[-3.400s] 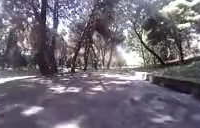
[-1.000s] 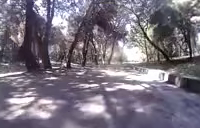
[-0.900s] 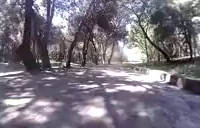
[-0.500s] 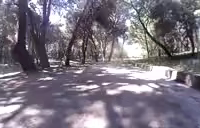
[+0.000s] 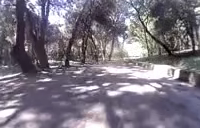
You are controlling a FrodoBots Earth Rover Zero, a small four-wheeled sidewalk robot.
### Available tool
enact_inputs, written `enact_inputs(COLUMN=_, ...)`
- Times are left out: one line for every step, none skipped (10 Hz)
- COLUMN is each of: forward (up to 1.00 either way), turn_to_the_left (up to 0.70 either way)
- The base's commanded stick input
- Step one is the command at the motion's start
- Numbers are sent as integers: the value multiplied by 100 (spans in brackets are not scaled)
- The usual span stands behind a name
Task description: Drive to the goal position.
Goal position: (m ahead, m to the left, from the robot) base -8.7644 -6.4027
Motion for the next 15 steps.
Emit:
enact_inputs(forward=0, turn_to_the_left=85)
enact_inputs(forward=0, turn_to_the_left=85)
enact_inputs(forward=0, turn_to_the_left=85)
enact_inputs(forward=0, turn_to_the_left=85)
enact_inputs(forward=0, turn_to_the_left=85)
enact_inputs(forward=0, turn_to_the_left=85)
enact_inputs(forward=0, turn_to_the_left=85)
enact_inputs(forward=0, turn_to_the_left=85)
enact_inputs(forward=0, turn_to_the_left=85)
enact_inputs(forward=0, turn_to_the_left=85)
enact_inputs(forward=0, turn_to_the_left=85)
enact_inputs(forward=0, turn_to_the_left=85)
enact_inputs(forward=0, turn_to_the_left=85)
enact_inputs(forward=0, turn_to_the_left=48)
enact_inputs(forward=0, turn_to_the_left=0)
